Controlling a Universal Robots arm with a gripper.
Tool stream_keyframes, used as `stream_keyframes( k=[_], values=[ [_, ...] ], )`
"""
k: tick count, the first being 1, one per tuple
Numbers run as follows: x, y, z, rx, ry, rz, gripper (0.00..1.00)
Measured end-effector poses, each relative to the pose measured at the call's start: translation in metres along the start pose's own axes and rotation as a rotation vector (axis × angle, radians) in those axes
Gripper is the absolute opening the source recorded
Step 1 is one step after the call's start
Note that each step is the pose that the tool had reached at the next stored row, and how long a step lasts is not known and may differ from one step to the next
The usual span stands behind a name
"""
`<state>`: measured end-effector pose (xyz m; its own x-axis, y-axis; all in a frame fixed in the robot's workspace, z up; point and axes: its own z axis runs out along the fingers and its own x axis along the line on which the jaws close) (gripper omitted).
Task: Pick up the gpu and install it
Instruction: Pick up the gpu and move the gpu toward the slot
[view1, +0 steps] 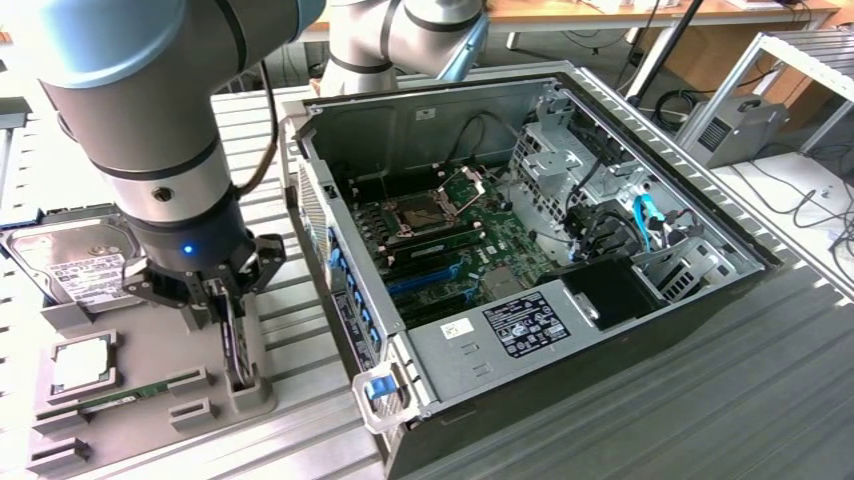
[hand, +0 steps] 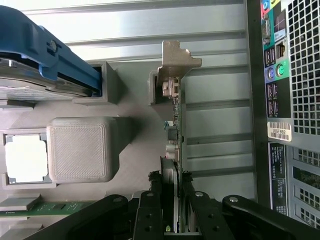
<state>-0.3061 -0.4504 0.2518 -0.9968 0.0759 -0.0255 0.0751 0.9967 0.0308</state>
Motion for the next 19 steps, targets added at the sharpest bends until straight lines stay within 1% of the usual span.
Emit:
stream_keyframes(
  k=[19],
  values=[
    [-0.0002, 0.0003, -0.0090, 0.0000, 0.0000, 0.000, 0.26]
  ],
)
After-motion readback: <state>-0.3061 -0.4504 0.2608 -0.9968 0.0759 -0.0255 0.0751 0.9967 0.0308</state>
